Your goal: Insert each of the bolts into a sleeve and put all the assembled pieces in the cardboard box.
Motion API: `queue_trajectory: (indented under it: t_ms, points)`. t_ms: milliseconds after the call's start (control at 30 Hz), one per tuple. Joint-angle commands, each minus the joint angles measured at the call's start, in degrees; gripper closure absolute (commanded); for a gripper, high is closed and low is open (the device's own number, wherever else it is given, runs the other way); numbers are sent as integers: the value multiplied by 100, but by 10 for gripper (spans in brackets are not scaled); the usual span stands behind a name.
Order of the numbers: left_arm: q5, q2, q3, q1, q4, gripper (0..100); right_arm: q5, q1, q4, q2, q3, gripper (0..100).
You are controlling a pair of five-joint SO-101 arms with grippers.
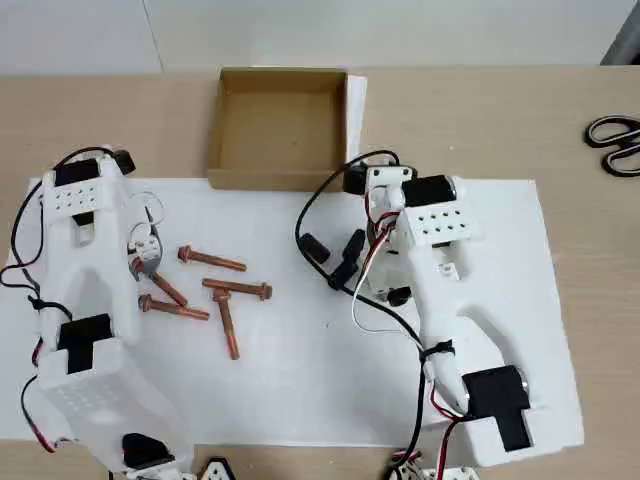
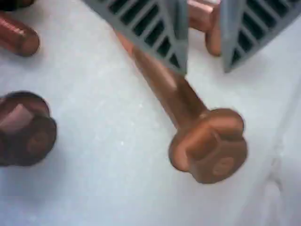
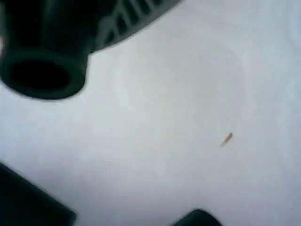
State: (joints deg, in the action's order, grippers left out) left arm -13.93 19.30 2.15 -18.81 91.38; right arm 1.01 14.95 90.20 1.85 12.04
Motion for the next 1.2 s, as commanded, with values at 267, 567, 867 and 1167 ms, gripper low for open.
queue_trajectory:
  t_ms: [267, 567, 867, 1167]
  points:
    - [-26, -308, -4, 9, -273, 911, 62, -40, 13, 242, -132, 995]
    - [-18, -308, -479, 9, -642, 910, 62, -40, 13, 242, -132, 995]
    - [-9, 0, -488, 0, -809, 910, 70, -40, 13, 242, -132, 995]
    - [-18, 404, -462, -9, -993, 912, 70, -40, 13, 251, -132, 995]
